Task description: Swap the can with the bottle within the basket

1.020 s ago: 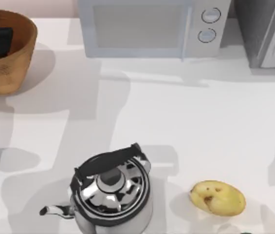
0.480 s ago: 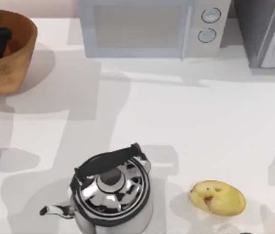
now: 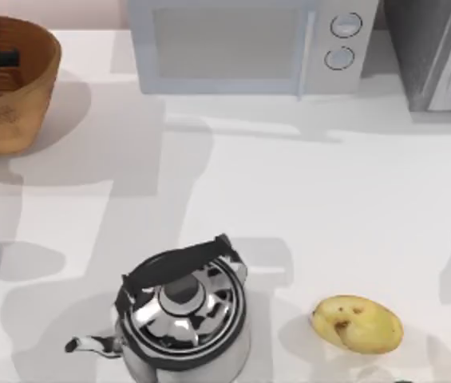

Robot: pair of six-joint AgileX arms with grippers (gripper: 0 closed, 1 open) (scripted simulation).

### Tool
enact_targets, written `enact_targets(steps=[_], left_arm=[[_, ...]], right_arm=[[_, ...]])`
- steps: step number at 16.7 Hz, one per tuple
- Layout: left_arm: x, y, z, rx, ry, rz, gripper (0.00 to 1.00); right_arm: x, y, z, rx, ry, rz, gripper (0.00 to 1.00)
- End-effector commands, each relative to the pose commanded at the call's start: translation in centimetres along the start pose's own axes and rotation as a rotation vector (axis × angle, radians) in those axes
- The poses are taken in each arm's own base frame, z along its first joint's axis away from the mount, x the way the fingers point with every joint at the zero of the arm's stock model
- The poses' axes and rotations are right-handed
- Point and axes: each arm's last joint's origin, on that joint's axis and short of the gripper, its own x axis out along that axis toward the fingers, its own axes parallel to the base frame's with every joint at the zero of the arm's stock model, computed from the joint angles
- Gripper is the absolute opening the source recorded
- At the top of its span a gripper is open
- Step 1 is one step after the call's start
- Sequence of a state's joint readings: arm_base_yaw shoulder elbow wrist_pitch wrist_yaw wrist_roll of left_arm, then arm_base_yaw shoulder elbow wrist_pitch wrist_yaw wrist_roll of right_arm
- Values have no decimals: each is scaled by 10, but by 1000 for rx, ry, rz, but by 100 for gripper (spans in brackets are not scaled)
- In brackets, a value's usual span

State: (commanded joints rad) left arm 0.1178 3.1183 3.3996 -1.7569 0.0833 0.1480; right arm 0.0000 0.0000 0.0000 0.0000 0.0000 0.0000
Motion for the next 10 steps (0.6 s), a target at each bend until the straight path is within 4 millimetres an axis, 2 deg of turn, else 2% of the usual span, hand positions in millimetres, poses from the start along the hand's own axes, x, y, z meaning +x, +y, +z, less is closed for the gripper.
enact_targets(steps=[8,9,10], left_arm=[[0,0,0,0,0,0,0],[-34,-2,-2,-13,-59,18,0],[-34,-2,-2,-13,-59,18,0]], right_arm=[[0,0,0,0,0,0,100],[0,0,0,0,0,0,100],[0,0,0,0,0,0,100]])
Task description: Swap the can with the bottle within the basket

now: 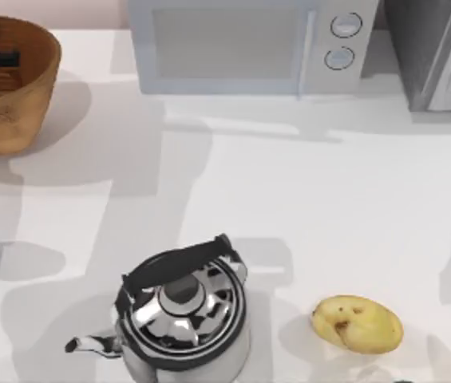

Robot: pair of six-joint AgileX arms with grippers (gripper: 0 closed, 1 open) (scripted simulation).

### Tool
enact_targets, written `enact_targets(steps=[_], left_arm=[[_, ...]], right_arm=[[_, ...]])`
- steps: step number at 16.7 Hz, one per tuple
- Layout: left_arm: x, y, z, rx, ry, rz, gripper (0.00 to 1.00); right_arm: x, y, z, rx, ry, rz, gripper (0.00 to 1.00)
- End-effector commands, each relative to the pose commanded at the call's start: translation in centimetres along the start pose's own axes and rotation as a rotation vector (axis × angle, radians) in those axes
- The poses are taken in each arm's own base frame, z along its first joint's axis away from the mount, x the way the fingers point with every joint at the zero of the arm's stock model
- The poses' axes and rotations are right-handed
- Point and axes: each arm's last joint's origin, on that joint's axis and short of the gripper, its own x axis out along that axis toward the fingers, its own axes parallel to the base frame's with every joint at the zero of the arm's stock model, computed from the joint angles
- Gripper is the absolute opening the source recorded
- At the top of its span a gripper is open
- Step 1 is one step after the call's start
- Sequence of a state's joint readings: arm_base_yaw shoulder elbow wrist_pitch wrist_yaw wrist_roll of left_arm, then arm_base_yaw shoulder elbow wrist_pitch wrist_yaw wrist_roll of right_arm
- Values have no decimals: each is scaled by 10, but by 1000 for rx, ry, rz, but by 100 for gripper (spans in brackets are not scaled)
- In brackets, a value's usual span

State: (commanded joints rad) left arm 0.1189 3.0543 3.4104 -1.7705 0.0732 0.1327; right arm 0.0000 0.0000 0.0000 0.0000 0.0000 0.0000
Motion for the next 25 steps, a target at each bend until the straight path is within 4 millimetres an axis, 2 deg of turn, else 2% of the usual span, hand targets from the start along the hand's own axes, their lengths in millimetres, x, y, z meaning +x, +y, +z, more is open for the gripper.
enact_targets(steps=[3,5,7,9,12,15,17,18,21,23,25], left_arm=[[-15,-5,6,4,-46,-9,0],[-39,-14,12,15,-113,-23,0],[-75,-27,17,33,-198,-43,0],[-119,-43,14,57,-294,-67,0],[-191,-67,-13,98,-436,-109,0],[-243,-86,-71,133,-554,-145,0],[-259,-92,-124,150,-623,-161,0],[-259,-94,-152,155,-656,-165,0],[-238,-93,-239,158,-768,-162,0],[-208,-90,-291,151,-859,-147,0],[-174,-85,-332,137,-964,-123,0]], right_arm=[[0,0,0,0,0,0,100],[0,0,0,0,0,0,100],[0,0,0,0,0,0,100],[0,0,0,0,0,0,100],[0,0,0,0,0,0,100],[0,0,0,0,0,0,100],[0,0,0,0,0,0,100],[0,0,0,0,0,0,100],[0,0,0,0,0,0,100],[0,0,0,0,0,0,100],[0,0,0,0,0,0,100]])
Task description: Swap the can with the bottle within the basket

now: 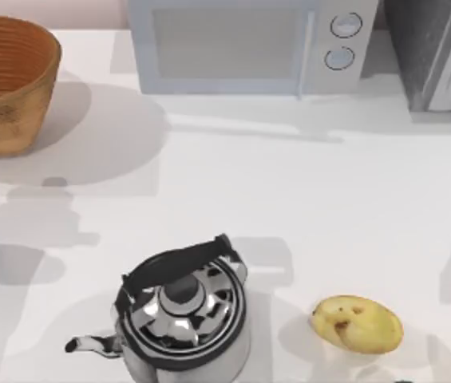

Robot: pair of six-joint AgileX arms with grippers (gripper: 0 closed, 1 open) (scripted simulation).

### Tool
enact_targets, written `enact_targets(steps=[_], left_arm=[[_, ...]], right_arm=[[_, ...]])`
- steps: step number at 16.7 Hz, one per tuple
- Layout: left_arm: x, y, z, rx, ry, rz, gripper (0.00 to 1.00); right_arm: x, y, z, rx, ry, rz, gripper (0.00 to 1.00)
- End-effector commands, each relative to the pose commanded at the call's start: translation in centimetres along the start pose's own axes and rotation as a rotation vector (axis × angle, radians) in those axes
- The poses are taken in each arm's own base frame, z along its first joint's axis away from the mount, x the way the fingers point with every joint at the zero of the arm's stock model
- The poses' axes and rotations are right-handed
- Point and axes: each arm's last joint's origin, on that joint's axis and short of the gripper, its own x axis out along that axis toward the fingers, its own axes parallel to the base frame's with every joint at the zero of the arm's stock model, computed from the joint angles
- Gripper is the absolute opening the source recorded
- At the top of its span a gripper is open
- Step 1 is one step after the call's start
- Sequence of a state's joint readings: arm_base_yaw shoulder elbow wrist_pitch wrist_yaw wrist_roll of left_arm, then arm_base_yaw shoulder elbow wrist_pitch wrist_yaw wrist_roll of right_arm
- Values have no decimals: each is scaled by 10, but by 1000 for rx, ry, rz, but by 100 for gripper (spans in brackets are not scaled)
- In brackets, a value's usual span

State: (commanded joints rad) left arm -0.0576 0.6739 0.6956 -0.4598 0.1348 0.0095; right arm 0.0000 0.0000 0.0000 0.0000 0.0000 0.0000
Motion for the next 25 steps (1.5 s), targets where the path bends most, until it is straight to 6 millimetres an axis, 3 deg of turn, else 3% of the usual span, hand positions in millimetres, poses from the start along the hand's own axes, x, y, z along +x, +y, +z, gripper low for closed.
enact_targets(steps=[2,5,7,10,18,20,25], left_arm=[[-5,1,-46,5,-112,39,0],[-2,4,-96,10,-271,104,0],[4,6,-118,11,-356,145,0],[10,9,-134,11,-428,185,0],[11,9,-137,13,-431,187,0],[9,10,-130,13,-446,197,0],[7,14,-91,24,-499,166,0]], right_arm=[[0,0,0,0,0,0,100],[0,0,0,0,0,0,100],[0,0,0,0,0,0,100],[0,0,0,0,0,0,100],[0,0,0,0,0,0,100],[0,0,0,0,0,0,100],[0,0,0,0,0,0,100]])
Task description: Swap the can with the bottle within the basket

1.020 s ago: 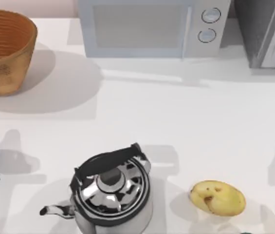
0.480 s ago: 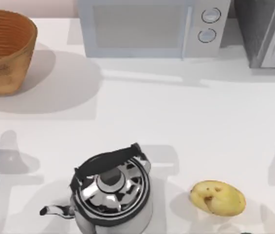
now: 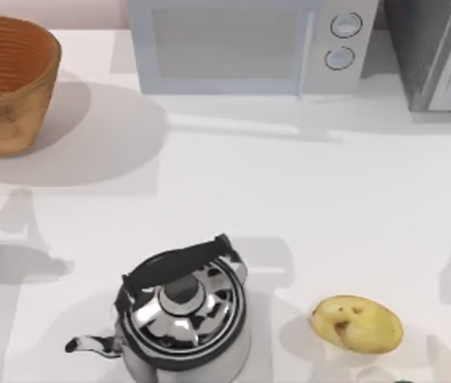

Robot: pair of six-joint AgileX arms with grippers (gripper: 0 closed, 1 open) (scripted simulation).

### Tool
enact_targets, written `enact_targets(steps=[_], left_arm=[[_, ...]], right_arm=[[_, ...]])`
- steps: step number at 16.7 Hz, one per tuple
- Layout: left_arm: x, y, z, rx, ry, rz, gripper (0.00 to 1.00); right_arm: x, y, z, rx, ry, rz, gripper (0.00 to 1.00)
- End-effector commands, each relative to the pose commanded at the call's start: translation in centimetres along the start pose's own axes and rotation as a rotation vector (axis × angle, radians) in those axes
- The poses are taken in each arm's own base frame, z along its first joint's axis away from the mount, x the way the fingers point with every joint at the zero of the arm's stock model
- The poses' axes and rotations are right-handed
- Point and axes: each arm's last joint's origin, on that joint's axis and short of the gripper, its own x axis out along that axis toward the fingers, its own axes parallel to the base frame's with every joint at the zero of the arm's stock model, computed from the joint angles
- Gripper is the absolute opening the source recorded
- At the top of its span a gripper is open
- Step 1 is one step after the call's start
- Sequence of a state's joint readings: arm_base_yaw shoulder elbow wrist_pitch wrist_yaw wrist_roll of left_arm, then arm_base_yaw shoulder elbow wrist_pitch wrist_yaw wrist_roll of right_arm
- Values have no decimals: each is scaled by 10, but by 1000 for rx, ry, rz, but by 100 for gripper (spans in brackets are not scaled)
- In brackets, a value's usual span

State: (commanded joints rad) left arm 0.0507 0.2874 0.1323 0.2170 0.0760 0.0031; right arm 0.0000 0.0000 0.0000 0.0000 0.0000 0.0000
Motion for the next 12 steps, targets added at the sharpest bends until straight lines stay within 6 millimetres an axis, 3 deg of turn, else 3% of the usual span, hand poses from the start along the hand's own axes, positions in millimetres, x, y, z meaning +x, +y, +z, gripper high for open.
enact_targets(steps=[6,12], left_arm=[[40,2,38,2,-64,-119,0],[90,1,57,-6,-121,-267,0]], right_arm=[[0,0,0,0,0,0,100],[0,0,0,0,0,0,100]])
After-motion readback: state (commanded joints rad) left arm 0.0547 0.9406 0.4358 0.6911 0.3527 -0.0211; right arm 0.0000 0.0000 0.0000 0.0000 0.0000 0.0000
